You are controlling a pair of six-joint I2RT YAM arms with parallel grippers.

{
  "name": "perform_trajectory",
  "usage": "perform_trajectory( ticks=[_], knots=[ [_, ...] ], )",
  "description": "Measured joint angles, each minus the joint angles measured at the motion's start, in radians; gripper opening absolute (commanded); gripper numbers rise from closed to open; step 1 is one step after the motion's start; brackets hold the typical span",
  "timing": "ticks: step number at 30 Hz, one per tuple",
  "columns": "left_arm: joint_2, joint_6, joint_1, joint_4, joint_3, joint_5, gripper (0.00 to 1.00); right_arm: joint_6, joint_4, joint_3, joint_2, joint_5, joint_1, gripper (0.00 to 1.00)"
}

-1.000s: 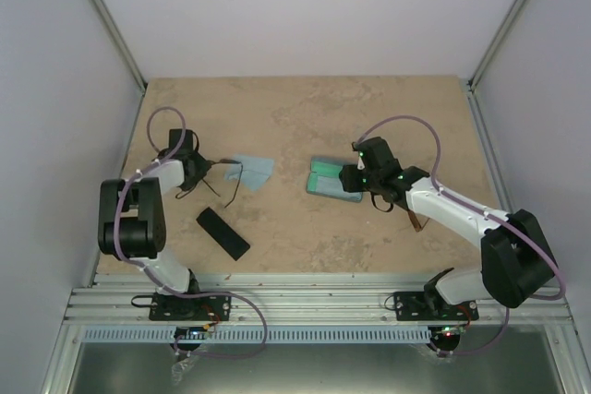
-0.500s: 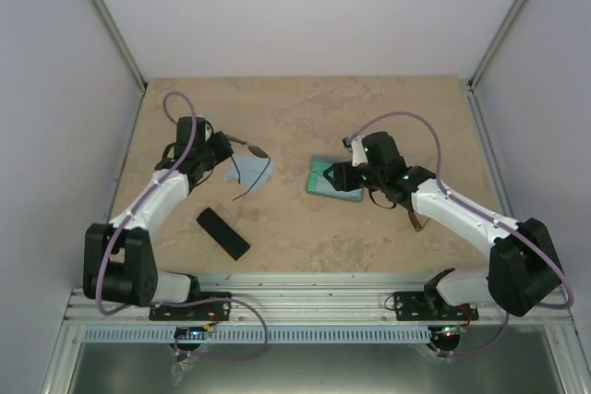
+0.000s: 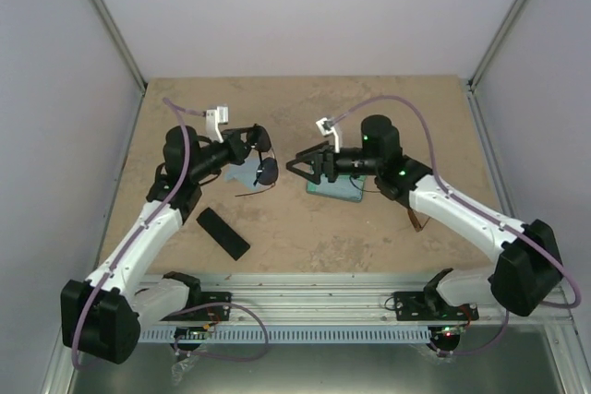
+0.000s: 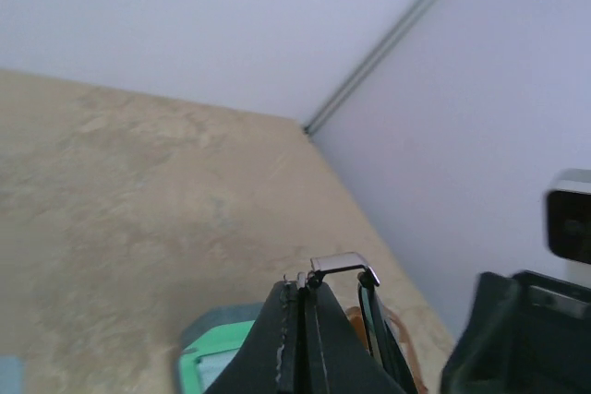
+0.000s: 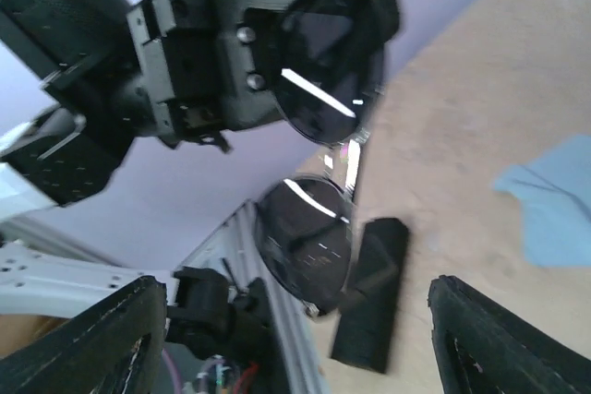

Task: Organize the sunglasses
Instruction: Pick up the sunglasses from the center of the board, then fold the sunglasses.

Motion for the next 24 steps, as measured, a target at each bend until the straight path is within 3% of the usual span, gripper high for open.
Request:
perform_trajectory(
  ticks=[6, 13, 24],
  knots=[
    [-0.060, -0.034, -0.002, 0.086, -0.013, 0.132, 0.00, 0.025, 0.076, 0.110, 0.097, -0.048, 0.098, 0.68],
    [-0.116, -0.066, -0.002, 0.136, -0.017, 0.228, 0.00, 0.041, 0.124, 0.167, 0.156, -0.079, 0.130, 0.37],
    [-0.159, -0.075, -0.002, 0.150, -0.020, 0.325, 0.00, 0.087, 0.201, 0.159, 0.142, -0.124, 0.145, 0.22]
  ],
)
